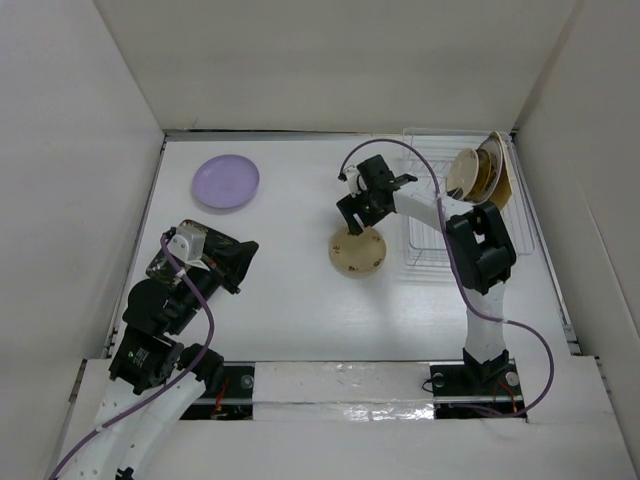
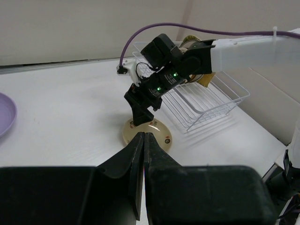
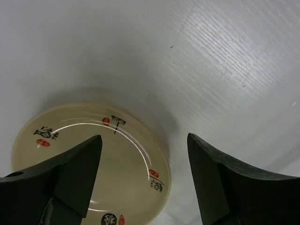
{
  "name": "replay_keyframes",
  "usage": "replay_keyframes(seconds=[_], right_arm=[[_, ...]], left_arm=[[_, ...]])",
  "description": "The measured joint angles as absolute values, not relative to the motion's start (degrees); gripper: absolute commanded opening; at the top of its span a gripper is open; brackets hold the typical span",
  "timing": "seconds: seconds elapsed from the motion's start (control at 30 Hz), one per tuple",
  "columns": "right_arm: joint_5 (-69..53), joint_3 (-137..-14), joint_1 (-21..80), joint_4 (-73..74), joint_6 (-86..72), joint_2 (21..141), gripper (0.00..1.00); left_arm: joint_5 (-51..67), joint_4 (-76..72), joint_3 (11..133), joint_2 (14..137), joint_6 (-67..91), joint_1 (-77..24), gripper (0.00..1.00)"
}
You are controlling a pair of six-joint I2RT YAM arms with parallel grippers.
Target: Load the plates into the dish rack
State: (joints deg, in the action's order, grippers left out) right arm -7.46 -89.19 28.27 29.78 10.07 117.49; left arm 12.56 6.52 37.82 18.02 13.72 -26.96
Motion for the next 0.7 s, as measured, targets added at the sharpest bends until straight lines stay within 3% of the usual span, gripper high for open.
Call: replay_keyframes(seconds=[0.13, 0.2, 0.23, 0.33, 0.37, 0.4, 0.7], right_arm=[[-8.6, -89.2, 28.0, 29.0, 10.1, 120.3, 0.72], [-10.1, -88.8, 27.9, 28.2, 10.1, 120.4, 0.59], [-10.8, -88.6, 27.9, 27.9, 10.2, 120.4, 0.47], [-14.2, -88.0, 27.9, 26.9, 10.1, 120.4, 0.24], [-15.9, -87.6, 28.0, 26.4, 9.8, 120.4, 0.07], [-18.7, -87.1, 28.2, 25.8, 9.4, 120.3, 0.0], [-28.8, -83.4, 31.6, 20.8, 4.9, 118.8, 0.0]], left_arm=[[12.0, 6.5, 37.8, 18.0, 13.7, -27.0, 0.0], [11.9, 6.5, 37.8, 18.0, 13.6, -27.0, 0.0], [12.0, 6.5, 37.8, 18.0, 13.6, -27.0, 0.0], [11.9, 6.5, 37.8, 18.0, 13.6, -27.0, 0.0], [11.9, 6.5, 37.8, 18.0, 13.5, -27.0, 0.0], [11.9, 6.5, 37.8, 18.0, 13.5, -27.0, 0.0], [11.7, 6.5, 37.8, 18.5, 13.5, -27.0, 0.0]])
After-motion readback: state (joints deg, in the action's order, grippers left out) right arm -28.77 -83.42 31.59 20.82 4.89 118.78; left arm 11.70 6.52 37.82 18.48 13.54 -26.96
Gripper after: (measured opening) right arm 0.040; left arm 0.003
